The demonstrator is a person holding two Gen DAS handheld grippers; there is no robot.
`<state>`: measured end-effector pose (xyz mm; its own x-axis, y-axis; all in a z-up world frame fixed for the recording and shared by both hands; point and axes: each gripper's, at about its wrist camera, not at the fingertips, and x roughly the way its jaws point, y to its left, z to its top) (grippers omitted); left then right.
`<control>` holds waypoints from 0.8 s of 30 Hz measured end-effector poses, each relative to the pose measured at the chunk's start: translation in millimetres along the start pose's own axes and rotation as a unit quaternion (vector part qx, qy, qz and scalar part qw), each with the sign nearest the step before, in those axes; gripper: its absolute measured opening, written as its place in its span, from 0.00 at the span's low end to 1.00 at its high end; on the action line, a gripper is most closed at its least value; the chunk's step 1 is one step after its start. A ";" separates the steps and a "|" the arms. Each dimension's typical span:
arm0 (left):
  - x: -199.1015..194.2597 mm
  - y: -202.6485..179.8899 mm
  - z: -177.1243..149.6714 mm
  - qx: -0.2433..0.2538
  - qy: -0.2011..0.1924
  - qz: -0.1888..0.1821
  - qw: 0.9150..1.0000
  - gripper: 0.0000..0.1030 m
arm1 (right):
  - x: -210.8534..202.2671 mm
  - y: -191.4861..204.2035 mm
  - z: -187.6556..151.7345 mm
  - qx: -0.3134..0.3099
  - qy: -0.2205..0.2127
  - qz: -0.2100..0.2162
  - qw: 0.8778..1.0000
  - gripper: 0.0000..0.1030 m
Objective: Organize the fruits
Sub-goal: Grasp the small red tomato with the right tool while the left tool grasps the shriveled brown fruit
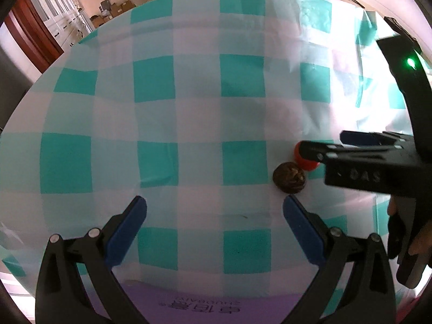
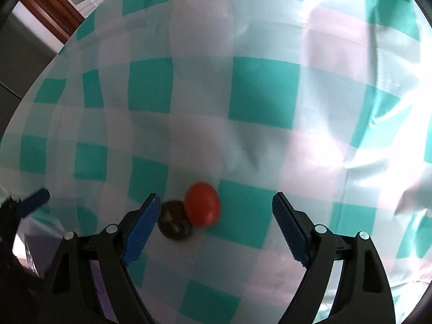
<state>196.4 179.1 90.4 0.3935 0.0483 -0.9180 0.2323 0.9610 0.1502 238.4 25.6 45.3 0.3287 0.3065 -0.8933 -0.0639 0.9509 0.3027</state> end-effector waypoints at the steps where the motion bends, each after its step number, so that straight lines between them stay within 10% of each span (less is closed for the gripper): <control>1: 0.5 0.9 -0.4 0.000 0.000 0.000 1.000 0.98 | 2.7 2.2 1.2 -0.001 0.000 -0.004 1.000 0.80; 24: -3.1 26.4 -19.0 -0.021 -0.004 0.010 1.000 0.98 | 16.5 9.5 -15.3 -0.021 0.002 -0.042 0.999 0.59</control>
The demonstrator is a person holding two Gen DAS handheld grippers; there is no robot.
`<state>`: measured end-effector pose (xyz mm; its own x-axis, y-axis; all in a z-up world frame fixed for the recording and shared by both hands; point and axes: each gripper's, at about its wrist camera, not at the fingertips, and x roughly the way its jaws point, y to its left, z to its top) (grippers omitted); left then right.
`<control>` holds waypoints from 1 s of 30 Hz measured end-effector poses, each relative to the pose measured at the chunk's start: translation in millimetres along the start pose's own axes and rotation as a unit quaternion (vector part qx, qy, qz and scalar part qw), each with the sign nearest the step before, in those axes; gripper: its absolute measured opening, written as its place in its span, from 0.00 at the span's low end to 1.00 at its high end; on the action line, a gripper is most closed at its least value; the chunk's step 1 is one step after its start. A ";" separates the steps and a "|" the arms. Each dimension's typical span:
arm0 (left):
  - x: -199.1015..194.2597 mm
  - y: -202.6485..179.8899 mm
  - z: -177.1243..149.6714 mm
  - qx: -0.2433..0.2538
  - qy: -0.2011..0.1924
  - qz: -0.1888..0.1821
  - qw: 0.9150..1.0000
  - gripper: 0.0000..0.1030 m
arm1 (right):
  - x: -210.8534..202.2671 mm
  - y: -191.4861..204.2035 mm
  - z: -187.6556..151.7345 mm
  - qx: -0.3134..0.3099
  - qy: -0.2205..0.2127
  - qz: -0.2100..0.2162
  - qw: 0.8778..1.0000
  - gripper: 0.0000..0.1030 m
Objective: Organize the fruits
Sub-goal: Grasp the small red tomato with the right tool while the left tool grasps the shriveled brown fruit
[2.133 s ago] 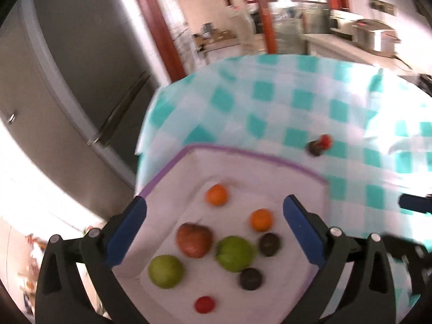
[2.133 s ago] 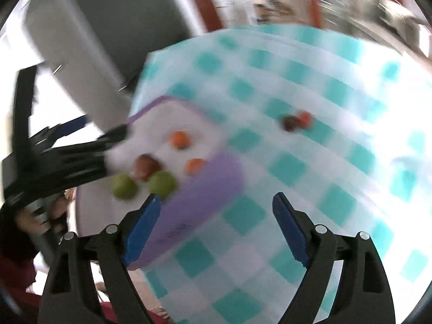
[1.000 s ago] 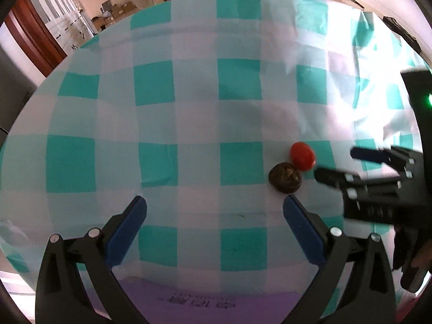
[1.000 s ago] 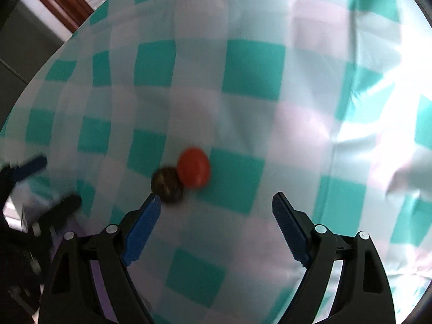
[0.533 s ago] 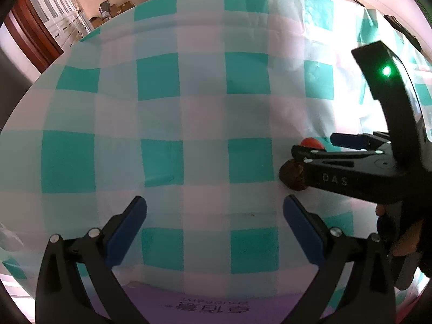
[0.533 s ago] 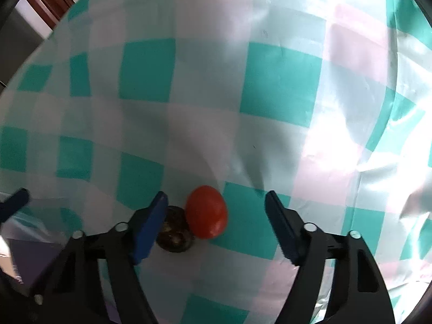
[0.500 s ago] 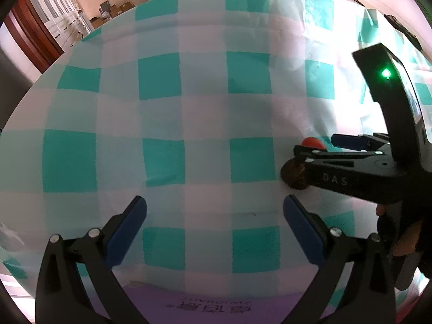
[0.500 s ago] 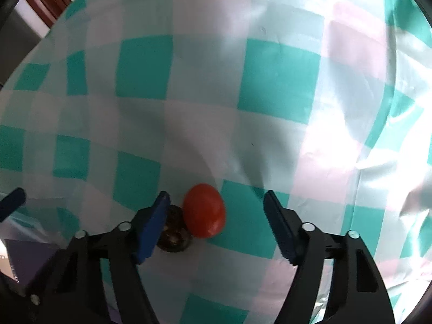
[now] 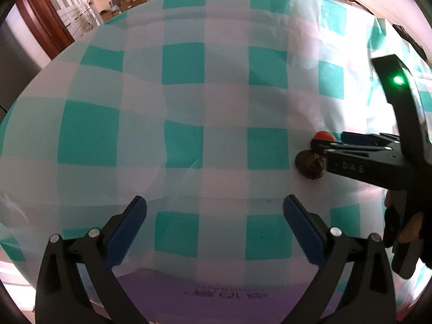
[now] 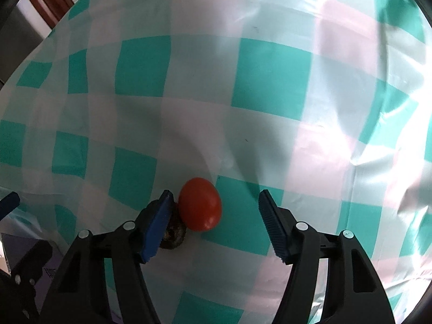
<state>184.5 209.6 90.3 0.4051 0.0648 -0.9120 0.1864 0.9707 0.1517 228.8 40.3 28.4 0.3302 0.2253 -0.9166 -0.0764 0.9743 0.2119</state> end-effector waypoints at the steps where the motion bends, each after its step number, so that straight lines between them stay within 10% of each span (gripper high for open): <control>1: -2.3 -2.3 2.8 0.006 -0.003 0.000 1.000 0.98 | 1.7 -1.2 2.0 0.007 0.007 0.012 1.000 0.53; 4: -8.7 -10.4 11.2 0.024 -0.010 0.002 1.000 0.98 | 4.6 -8.4 15.2 0.025 0.026 0.049 0.998 0.32; 8: -9.5 -23.3 29.4 0.064 -0.014 0.007 0.998 0.99 | -10.7 -32.5 9.7 0.067 0.015 0.082 0.994 0.31; 20: 42.5 -86.3 52.2 0.226 0.076 -0.008 0.971 0.98 | -22.5 -54.3 -20.1 -0.031 -0.017 -0.046 0.998 0.37; 30: 73.1 -86.6 61.9 0.250 0.119 -0.083 0.957 0.90 | -25.0 -73.5 -36.9 -0.047 -0.036 -0.026 0.998 0.30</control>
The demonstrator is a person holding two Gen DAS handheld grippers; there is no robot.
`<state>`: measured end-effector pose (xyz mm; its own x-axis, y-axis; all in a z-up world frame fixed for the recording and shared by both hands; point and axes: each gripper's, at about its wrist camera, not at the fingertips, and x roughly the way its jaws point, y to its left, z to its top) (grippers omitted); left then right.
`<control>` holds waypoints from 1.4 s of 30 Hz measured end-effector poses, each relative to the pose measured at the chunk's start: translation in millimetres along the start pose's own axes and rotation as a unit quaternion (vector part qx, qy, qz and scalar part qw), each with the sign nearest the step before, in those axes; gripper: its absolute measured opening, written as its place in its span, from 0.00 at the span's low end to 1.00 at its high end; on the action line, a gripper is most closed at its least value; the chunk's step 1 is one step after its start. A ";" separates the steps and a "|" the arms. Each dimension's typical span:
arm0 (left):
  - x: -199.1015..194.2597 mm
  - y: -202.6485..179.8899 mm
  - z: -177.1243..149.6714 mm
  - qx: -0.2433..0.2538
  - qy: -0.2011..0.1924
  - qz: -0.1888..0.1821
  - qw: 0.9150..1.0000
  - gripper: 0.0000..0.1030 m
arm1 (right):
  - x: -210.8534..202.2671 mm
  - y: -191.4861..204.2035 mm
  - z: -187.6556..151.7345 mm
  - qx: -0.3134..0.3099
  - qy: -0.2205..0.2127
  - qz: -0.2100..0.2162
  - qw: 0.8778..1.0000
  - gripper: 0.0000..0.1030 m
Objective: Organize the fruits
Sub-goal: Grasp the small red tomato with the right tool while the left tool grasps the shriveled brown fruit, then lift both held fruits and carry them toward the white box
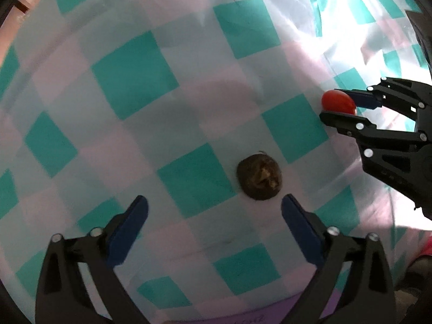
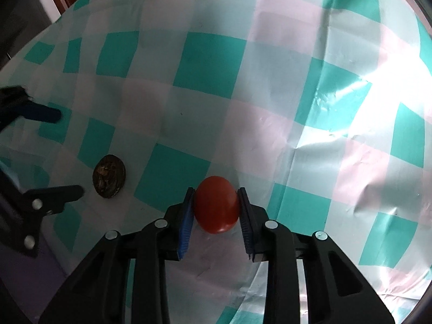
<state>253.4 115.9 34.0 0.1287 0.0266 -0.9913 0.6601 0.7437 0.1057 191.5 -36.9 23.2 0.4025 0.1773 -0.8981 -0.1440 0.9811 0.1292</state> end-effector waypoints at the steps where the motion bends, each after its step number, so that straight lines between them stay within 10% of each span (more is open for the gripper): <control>1: 3.9 -0.6 1.5 -0.001 0.003 -0.017 1.000 0.84 | 0.0 -11.8 -1.6 0.006 -0.003 0.001 1.000 0.30; 5: 19.3 -14.6 6.9 0.024 0.027 -0.064 0.997 0.58 | -8.6 -34.5 -15.0 0.039 -0.004 0.012 0.999 0.30; 19: 23.0 -18.4 19.4 0.065 0.040 -0.056 0.996 0.41 | 2.4 -22.0 -19.5 0.043 -0.009 0.007 0.999 0.30; 42: 16.1 -45.1 17.3 0.051 0.034 -0.027 0.998 0.39 | -7.1 9.2 -15.4 0.042 -0.002 0.003 0.999 0.30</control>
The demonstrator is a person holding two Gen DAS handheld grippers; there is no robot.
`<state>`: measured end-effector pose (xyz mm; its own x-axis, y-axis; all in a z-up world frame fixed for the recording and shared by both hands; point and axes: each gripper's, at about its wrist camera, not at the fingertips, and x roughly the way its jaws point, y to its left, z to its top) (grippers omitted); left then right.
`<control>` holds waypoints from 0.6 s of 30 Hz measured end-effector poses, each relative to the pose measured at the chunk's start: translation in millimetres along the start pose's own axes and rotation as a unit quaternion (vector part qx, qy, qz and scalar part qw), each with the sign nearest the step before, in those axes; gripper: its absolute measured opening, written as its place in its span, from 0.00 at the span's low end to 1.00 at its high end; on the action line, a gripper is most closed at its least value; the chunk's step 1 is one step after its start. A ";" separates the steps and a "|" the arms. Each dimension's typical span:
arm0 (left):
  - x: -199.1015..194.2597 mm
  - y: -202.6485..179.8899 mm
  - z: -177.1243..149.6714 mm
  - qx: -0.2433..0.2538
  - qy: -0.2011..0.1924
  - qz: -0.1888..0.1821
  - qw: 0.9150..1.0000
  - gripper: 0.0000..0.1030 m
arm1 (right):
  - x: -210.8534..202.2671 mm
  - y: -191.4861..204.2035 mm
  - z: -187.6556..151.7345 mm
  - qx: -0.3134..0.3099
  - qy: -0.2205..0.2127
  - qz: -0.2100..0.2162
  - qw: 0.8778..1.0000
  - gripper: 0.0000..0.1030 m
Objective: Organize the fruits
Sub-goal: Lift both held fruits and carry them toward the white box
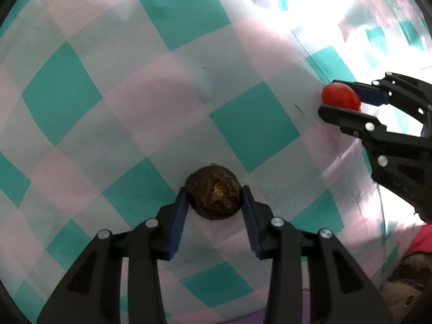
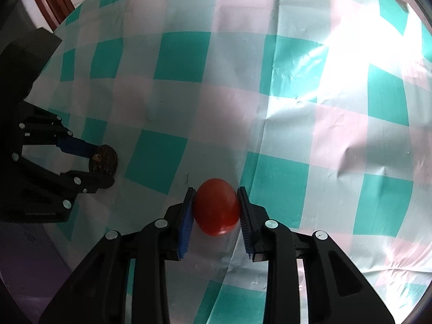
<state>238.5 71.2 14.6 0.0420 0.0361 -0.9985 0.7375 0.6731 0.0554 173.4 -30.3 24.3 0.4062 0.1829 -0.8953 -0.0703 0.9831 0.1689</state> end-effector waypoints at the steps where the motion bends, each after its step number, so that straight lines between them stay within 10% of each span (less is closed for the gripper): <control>1: -0.6 -1.5 0.3 0.001 0.001 0.004 1.000 0.39 | -0.7 -0.5 -0.6 0.003 0.000 0.002 1.000 0.30; 18: -33.9 -70.9 16.6 -0.079 0.017 0.047 0.996 0.38 | -54.1 -67.4 -55.3 0.056 -0.008 0.037 0.998 0.29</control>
<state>196.0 10.0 44.6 0.0800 0.1277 -0.9886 0.6166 0.7729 0.1497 105.8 -106.2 38.6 0.4187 0.2533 -0.8721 0.0024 0.9600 0.2800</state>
